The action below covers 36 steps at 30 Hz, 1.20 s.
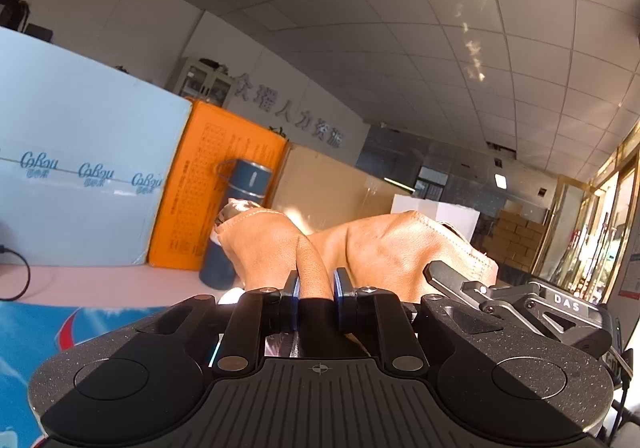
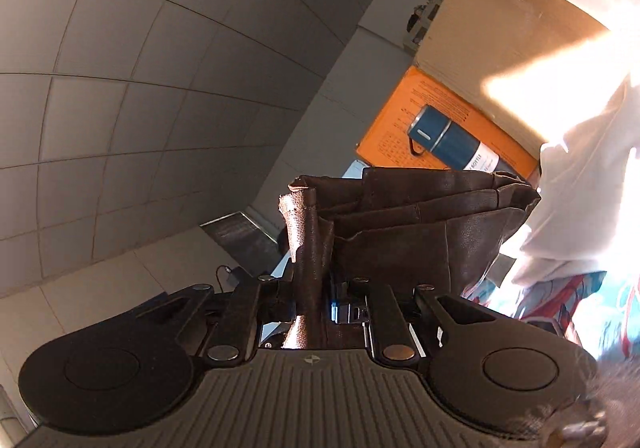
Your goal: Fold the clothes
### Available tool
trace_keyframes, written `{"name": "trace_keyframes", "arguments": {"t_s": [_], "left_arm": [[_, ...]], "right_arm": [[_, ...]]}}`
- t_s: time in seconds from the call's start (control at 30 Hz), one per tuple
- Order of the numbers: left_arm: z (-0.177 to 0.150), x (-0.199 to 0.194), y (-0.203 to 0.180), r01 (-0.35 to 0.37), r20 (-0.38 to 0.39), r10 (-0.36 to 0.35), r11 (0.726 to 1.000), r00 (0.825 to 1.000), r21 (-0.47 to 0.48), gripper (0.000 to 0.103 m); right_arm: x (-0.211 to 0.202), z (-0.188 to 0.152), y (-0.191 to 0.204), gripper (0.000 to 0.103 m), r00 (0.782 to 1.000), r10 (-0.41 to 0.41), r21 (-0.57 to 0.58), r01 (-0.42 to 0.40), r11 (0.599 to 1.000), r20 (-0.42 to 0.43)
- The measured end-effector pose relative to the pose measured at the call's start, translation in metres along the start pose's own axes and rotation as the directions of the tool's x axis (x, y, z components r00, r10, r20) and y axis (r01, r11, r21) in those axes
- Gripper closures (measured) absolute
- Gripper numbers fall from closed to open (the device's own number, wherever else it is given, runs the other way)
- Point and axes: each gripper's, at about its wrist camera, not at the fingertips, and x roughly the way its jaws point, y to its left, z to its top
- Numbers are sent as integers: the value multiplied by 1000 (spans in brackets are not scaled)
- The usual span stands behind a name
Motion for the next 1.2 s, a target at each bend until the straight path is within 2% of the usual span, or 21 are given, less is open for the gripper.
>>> {"name": "trace_keyframes", "arguments": {"t_s": [0.13,0.27,0.4,0.57,0.7,0.77,0.97,1.07,1.13,1.17,1.2], "left_arm": [[5,50,-11,25,56,-28,998,998,61,88],[-3,106,-22,65,91,-77,991,993,120,88],[-21,143,-17,67,36,-70,994,997,87,88],[-44,184,-5,51,-58,-50,999,997,18,88],[-61,216,5,31,-135,-36,999,990,-36,88],[-61,219,15,-1,-179,-11,998,984,-70,87],[-68,232,37,-100,-310,59,988,949,-120,77],[-70,230,35,-113,-328,79,990,941,-88,72],[-68,227,33,-125,-327,94,989,940,-76,66],[-67,225,32,-131,-327,101,989,940,-70,64],[-66,223,31,-137,-326,109,989,939,-64,61]], "right_arm": [[8,33,-10,91,997,-17,-41,20,999,82],[18,65,-27,91,984,-81,-100,98,990,159],[23,86,-55,91,956,-198,-150,233,961,217],[15,91,-103,92,890,-382,-80,412,908,249],[1,87,-116,92,854,-445,-76,479,874,269],[-7,86,-122,92,839,-466,-41,496,868,281],[-27,81,-131,91,751,-597,28,616,787,282],[-23,81,-139,83,703,-661,34,678,734,262],[-18,81,-143,73,659,-712,29,728,685,244],[-15,81,-148,65,633,-740,29,755,655,228],[-14,81,-151,59,619,-756,35,768,639,214]]}}
